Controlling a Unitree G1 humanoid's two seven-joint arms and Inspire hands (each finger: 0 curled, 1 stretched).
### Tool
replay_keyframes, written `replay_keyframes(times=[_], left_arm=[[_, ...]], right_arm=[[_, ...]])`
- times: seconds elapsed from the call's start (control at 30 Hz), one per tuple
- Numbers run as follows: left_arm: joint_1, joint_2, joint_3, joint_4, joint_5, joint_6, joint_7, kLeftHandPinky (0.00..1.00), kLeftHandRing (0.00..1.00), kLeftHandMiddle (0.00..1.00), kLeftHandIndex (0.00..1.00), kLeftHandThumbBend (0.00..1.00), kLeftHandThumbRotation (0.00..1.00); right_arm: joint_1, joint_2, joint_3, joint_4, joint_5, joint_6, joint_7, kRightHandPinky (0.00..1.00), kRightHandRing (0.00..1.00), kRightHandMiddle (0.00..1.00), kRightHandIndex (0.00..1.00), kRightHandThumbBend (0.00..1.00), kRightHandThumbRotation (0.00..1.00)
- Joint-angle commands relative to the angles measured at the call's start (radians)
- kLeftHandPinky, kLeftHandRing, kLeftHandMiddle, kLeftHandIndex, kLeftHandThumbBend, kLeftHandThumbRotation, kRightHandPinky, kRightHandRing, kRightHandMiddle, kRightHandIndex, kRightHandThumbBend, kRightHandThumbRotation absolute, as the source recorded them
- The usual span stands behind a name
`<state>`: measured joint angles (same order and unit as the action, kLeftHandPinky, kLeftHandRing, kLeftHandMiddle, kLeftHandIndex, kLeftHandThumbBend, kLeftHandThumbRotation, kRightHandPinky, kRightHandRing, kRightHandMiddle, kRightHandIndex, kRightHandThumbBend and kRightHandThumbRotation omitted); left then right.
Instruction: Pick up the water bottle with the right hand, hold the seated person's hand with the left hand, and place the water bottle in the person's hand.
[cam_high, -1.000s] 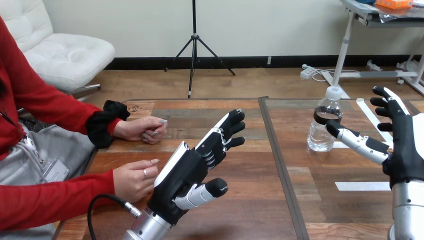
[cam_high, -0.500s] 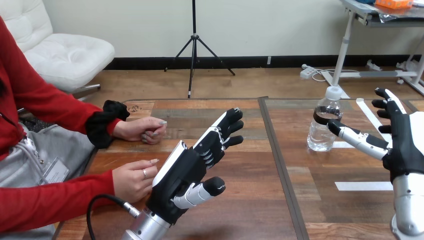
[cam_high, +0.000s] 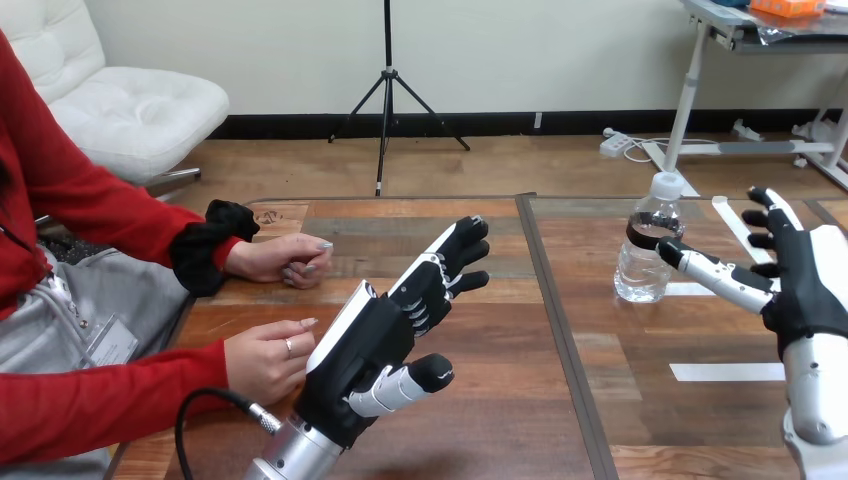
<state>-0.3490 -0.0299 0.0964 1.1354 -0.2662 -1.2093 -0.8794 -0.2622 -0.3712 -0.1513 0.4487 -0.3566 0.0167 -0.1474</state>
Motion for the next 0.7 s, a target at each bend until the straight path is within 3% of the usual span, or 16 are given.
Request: replay_keyframes(times=[0.0, 0.67], left_arm=[[-0.063, -0.012, 0.004, -0.011, -0.008, -0.007, 0.002, 0.89, 0.96, 0.98, 0.96, 1.0, 0.79], [-0.062, -0.022, 0.008, -0.016, -0.022, -0.01, -0.016, 0.9, 0.96, 0.97, 0.96, 1.0, 0.8]], right_arm=[[-0.11, -0.029, 0.027, 0.059, 0.006, -0.004, 0.008, 0.69, 0.82, 0.88, 0.93, 1.0, 0.55], [-0.203, -0.041, 0.081, 0.242, 0.011, -0.038, -0.004, 0.66, 0.81, 0.88, 0.93, 1.0, 0.56]])
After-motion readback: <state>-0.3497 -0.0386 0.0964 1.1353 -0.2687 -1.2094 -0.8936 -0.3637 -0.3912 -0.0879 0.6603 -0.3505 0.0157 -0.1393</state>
